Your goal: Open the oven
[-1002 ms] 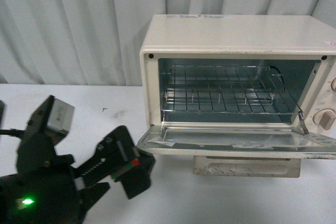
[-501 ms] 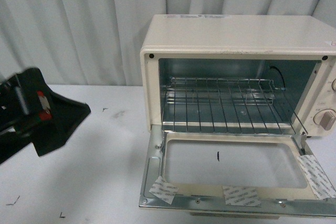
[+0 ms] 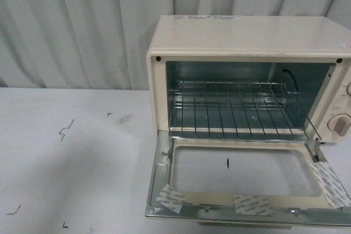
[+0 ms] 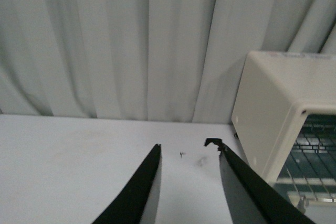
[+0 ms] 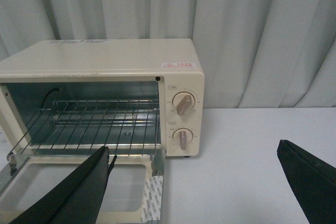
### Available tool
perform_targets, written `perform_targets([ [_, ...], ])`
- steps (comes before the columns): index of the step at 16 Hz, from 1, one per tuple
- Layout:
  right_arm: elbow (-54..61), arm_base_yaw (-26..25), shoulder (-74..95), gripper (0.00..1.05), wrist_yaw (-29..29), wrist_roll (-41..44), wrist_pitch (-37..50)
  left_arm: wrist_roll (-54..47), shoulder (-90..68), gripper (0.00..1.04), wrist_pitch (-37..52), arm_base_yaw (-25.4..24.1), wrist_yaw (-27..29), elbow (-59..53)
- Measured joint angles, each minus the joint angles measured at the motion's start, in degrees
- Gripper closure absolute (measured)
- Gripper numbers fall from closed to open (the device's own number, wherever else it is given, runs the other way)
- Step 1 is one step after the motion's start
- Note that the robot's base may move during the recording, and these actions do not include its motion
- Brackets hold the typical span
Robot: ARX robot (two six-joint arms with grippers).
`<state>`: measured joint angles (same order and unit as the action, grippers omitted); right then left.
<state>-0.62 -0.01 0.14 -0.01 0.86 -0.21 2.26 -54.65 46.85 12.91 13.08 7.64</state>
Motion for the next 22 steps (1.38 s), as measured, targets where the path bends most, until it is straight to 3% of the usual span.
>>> perform_targets([
  [3,0.0,0.0,0.0,0.06,0.0,0.0,0.0,-1.2,8.2,1.03,-5.3,-3.9,-3.9,-3.3],
  [4,0.0,0.0,0.0,0.06,0.0,0.0,0.0,-1.3,8.7,1.03,-1.7,-4.9,-4.8,-5.0],
  [7,0.0,0.0,0.0,0.06,0.0,0.0,0.0,-1.3,15.6,1.03,-9.1,-7.4,-7.8,-7.0],
  [8,0.0,0.0,0.0,0.06,0.0,0.0,0.0,-1.4,19.4,1.03,-12.2,-11.6,-12.0,-7.0],
  [9,0.0,0.0,0.0,0.06,0.0,0.0,0.0,-1.3,21.6,1.03,-14.2,-13.3,-12.1,-7.1],
  [15,0.0,0.0,0.0,0.06,0.0,0.0,0.0,-1.3,34.2,1.03,-26.6,-12.8,-13.1,-7.1],
  [22,0.0,0.0,0.0,0.06,0.0,0.0,0.0,-1.3,43.0,1.03,-35.2,-12.8,-13.1,-7.1],
])
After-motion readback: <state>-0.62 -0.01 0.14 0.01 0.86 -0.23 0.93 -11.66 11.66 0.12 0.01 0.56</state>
